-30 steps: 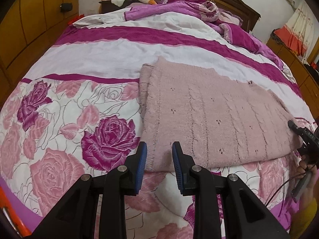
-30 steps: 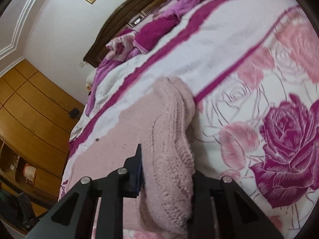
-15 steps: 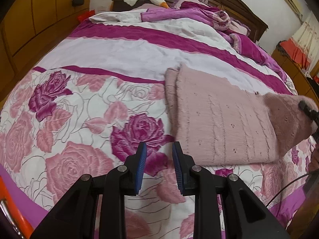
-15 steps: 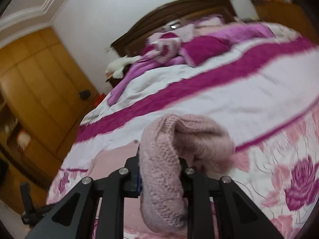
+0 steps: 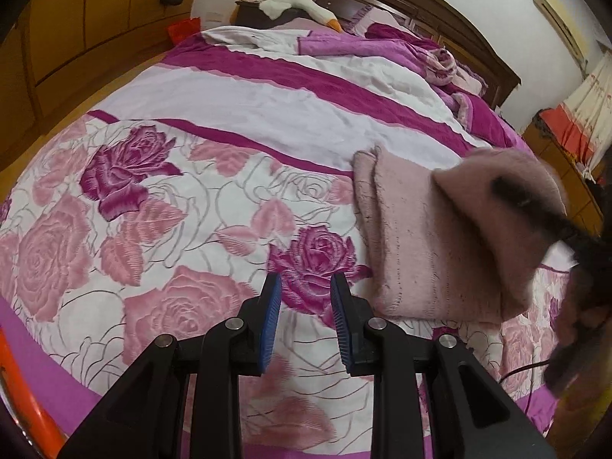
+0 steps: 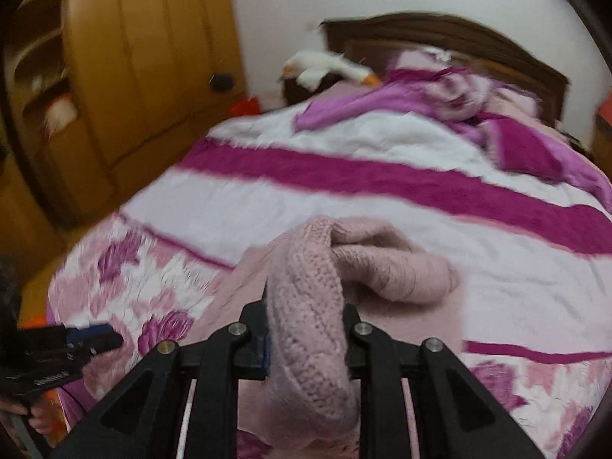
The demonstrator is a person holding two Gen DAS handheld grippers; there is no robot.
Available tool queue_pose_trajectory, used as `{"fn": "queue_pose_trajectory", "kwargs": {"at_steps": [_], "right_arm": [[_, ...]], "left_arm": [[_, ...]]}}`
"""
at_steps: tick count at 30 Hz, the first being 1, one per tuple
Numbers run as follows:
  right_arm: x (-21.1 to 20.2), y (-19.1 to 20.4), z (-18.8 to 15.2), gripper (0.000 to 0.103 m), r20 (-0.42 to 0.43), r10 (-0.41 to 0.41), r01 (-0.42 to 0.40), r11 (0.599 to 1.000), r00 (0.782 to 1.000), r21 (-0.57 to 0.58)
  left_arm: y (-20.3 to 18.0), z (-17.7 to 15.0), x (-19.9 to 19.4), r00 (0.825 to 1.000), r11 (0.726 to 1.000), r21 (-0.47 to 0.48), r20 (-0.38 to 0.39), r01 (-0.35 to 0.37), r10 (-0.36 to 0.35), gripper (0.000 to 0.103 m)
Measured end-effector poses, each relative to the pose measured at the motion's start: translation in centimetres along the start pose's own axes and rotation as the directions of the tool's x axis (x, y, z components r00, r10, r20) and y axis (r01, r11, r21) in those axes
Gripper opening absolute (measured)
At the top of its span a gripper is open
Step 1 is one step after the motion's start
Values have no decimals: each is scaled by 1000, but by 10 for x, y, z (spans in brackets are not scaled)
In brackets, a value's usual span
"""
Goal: Fold small clothes
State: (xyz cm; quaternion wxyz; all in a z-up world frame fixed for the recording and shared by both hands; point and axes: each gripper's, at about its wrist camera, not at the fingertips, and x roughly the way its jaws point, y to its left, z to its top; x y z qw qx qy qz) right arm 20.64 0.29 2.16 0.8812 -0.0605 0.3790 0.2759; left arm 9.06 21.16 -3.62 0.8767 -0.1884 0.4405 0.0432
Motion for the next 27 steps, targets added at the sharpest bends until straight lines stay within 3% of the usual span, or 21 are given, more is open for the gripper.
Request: {"fn": "queue_pose_trajectory", "kwargs": {"at_steps": [5,9,15,19,24,27], "right_arm": [[56,28,-23,27,-148,54,-59,998,988,-31],[48,27,-34,40,-123,128,-126,992,984,19],[4,15,-40,41,-52,227,-220,968,972,119],[-24,8,-44,43,-23,187,-183,976,982,122],[-46,-15,-56,48,-7,73,-70,983,997,172],[-51,-31,-64,50,-1,24,-24,976,1000,218]], "left_arm": [[15,-1,0,1000,999,-32,-3,5,-5,4],[18,0,1,1000,1000,-25,-6,8,-8,4],[10,3,-1,999,999,-14,-2,38,-38,4],[-3,10,-4,996,996,-7,4,92,-92,4],[-30,22,-1,983,983,26,-19,182,-181,4],[-50,28,8,975,974,55,-35,220,-218,12]]}}
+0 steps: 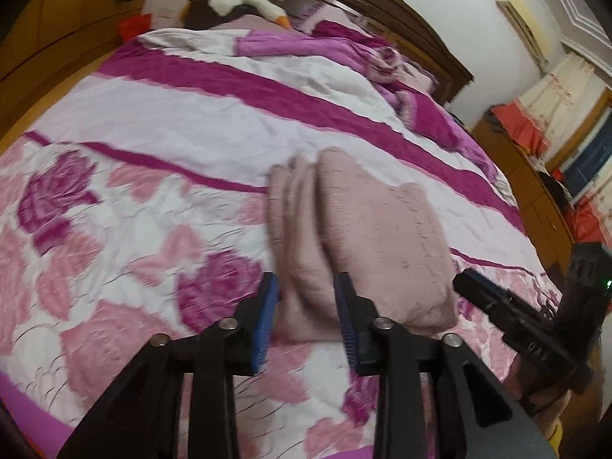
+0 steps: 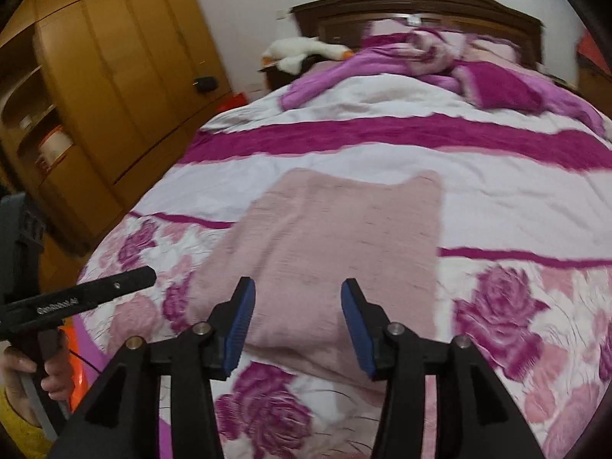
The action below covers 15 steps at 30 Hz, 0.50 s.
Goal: Fold small clothes
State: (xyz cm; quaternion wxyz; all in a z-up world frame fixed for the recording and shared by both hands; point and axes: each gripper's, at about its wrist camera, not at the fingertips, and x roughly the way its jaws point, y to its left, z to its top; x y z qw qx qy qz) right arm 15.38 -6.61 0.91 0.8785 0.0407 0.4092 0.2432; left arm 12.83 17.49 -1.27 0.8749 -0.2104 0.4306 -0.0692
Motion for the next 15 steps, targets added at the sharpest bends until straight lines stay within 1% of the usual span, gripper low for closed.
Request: {"fn": "queue_pose_trajectory", "kwargs": {"at_steps": [4,6,8,10,15], "right_arm": [[-2,-25,-8,50,8,-4,3,995,1000,95],[-2,-33,-11,50,13,-2,1,993,1000,120],[-1,-38,-15,51,20,-5,2,991,1000,136],[1,-43,-18,51,26,-3,-1,988,1000,151],[8,-52,-24,51,31,1,-6,985,1000,175]], "left_arm": [[-17,13,26,999,998,39,-17,39,-38,15],[-24,20,38,1000,997,68,0,25,-25,15],[-29,28,51,1000,995,98,18,4,-6,19],[-30,34,62,1000,994,108,18,-7,6,21],[-28,42,85,1000,994,108,-8,19,-18,24]]}}
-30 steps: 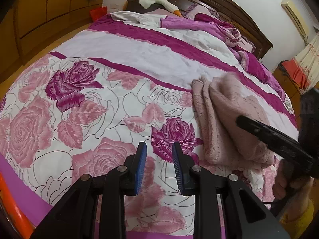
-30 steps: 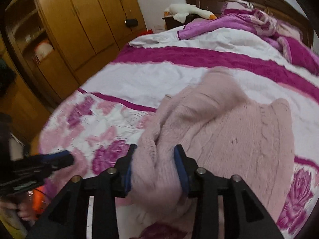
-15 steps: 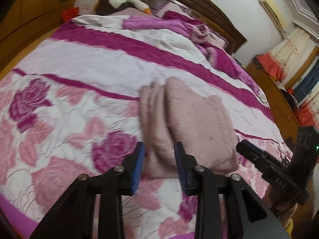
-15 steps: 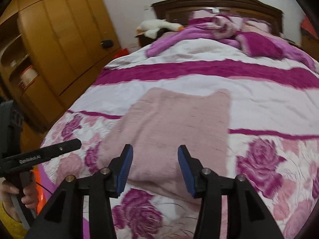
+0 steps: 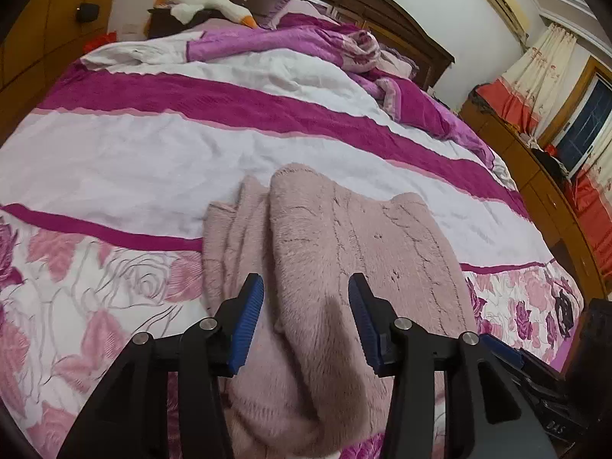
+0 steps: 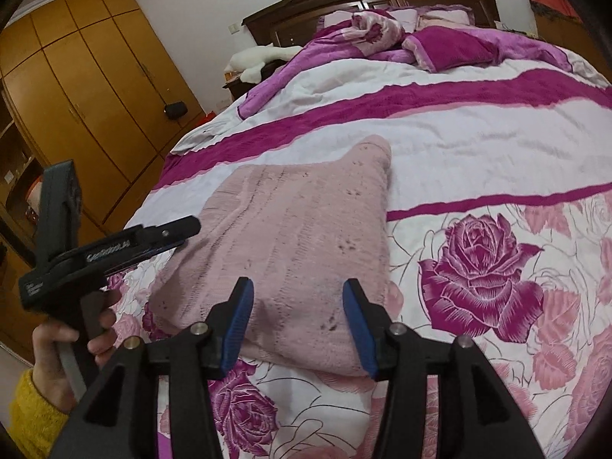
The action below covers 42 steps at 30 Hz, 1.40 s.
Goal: Fold small clothes
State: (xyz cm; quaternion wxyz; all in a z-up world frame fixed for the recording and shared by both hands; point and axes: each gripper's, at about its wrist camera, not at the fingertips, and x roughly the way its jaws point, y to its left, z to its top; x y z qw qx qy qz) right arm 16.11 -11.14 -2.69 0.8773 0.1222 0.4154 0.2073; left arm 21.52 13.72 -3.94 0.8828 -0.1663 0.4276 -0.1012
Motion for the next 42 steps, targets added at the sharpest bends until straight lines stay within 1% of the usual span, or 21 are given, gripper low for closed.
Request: {"fn": "queue_pose_trajectory", "kwargs": {"at_steps": [4,7,9,10,11,12,13,16,18,20,21,22,24,27,30,36,37,38,39,41,42], "right_arm": [[2,-8,-1,52,6,12,-12,1000,1000,19],[3,-13,-2,52,10,21,-21,999,1000,31],[3,-15,-4,52,12,25,-25,999,1000,37],[3,-16,-5,52,13,27,-27,999,1000,40],[4,-17,-5,52,14,28,-28,999,1000,42],[4,-18,-5,52,15,28,-29,999,999,44],[4,-18,-5,52,17,28,-29,999,999,46],[2,-17,-4,52,21,36,-37,998,999,44],[-1,-14,-4,52,27,48,-49,998,998,35],[0,-10,-4,53,29,56,-57,998,998,10],[4,-8,-5,53,19,53,-53,999,998,-2],[9,-6,-6,53,7,45,-45,999,999,-9],[21,-3,-9,57,-19,15,-15,1000,1000,-16],[28,-4,-12,57,-37,-14,13,1000,999,-26],[23,-9,-12,57,-32,11,-11,1000,999,2],[22,-13,-15,57,-31,34,-33,999,999,34],[23,-12,-16,57,-34,34,-34,999,999,28],[24,-9,-18,57,-37,28,-28,1000,999,14],[24,-7,-19,57,-40,20,-20,1000,999,0],[28,-1,-24,57,-59,9,-10,1000,998,-27],[30,-1,-27,58,-73,7,-9,1000,997,-29]], "left_arm": [[0,1,15,999,999,11,-19,-43,43,24],[2,3,24,999,999,-6,-18,-44,44,24],[4,4,33,999,999,-29,-32,-21,20,24],[4,4,38,999,999,-39,-52,15,-17,24],[4,4,43,996,998,-41,-61,58,-60,20],[3,4,42,997,998,-29,-41,62,-63,9],[2,2,36,999,999,-11,3,42,-42,0],[7,-4,2,991,998,-45,131,37,-31,0],[12,-11,-12,984,999,-42,174,-17,24,0],[22,-16,-5,988,996,-27,128,-87,90,0],[29,-18,3,991,994,-35,89,-99,102,0],[38,-20,10,994,995,-55,60,-86,89,0],[44,-18,10,995,995,-80,67,-61,67,0],[41,-13,4,998,997,-78,57,-23,28,0],[36,-17,-8,999,998,-54,39,-26,28,0],[25,-46,-42,1000,999,-39,5,14,-14,8],[23,-51,-42,1000,1000,-12,-5,-23,23,8],[22,-57,-40,995,995,20,-13,-94,95,9],[24,-59,-36,991,991,37,-16,-129,130,10],[32,-63,-31,990,990,20,-24,-140,140,19],[35,-62,-31,991,991,1,-24,-135,135,19]]}}
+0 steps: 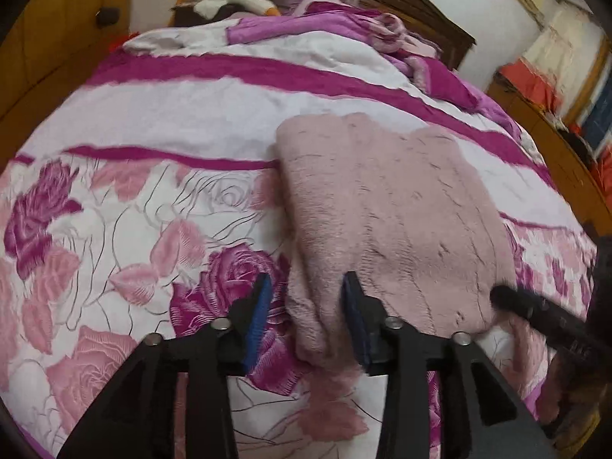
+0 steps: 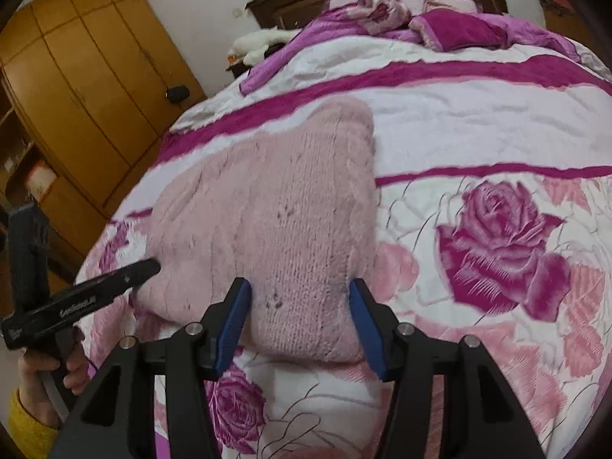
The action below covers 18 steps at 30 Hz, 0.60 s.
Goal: Fold small clothes
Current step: 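Move the left tool to the cardigan bundle's end and close on it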
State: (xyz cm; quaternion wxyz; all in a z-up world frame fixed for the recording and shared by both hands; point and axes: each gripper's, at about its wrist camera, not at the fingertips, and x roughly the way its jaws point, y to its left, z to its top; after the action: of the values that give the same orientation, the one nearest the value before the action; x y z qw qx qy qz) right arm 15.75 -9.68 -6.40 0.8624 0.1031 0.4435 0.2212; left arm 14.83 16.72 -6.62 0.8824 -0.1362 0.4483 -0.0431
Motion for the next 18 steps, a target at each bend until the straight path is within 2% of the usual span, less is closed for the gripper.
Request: {"fn": "queue_pose_trajectory", "kwargs": {"at_steps": [2,5,9,15,18], "right_arm": [[4,2,-5,58,-24,-10,10,1000,1000,-6],[-2,-1,-3,58,-23,5,-5,1000,1000,-1],[-22,-10,14,58,20,51,-52,998,998,44],[-28,-18,52,58,76,14,-17,999,997,36],[-16,-21,64,58,70,10,-13,999,997,50]], "left_arm": [[2,4,-2,1000,1000,-19,-10,19,-19,19],[-4,16,-10,1000,1000,8,0,30,-30,19],[-12,43,-16,998,998,44,31,47,-49,21],[-11,86,21,994,994,-22,-9,105,-106,24],[-8,98,47,995,993,-71,-34,91,-93,24]]}}
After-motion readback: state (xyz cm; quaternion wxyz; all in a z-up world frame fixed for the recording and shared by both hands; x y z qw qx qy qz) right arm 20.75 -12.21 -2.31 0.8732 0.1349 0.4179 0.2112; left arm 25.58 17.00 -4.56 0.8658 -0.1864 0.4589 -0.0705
